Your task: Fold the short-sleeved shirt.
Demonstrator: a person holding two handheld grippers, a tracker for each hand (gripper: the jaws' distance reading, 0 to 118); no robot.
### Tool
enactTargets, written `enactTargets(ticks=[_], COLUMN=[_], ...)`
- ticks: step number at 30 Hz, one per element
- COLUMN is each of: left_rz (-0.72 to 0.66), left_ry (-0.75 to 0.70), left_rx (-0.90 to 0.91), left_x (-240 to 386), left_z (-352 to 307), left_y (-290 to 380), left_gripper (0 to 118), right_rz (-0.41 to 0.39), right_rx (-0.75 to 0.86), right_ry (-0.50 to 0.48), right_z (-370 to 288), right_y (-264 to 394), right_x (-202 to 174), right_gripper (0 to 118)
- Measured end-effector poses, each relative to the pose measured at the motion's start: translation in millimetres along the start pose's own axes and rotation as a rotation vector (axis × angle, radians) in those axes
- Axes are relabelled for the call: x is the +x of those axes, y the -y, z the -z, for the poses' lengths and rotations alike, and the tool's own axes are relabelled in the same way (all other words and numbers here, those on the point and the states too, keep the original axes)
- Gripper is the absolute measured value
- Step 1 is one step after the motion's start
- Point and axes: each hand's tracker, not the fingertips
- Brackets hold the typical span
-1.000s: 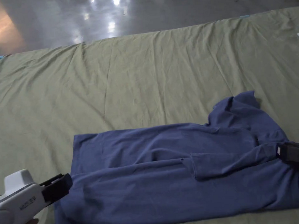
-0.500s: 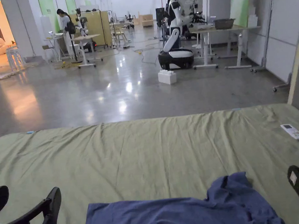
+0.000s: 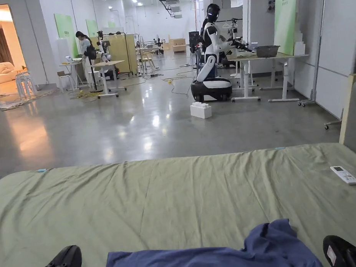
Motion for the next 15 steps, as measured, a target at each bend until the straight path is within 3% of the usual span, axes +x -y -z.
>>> enactTargets(ticks=[5, 15], left_rz=[-0.009, -0.045], left_ry=[0.012, -0.021], left_rx=[0.046, -0.057], left_x=[4, -15], left_z=[-2, 21], left_y=[-6, 26], left_gripper=[0, 0], right_rz=[0.026, 0.051], right_rx=[-0.013, -0.053], right_ry=[0.007, 0.022], right_z=[1, 10], right_y=[1, 11], right_x=[3, 10], right_gripper=[0, 0])
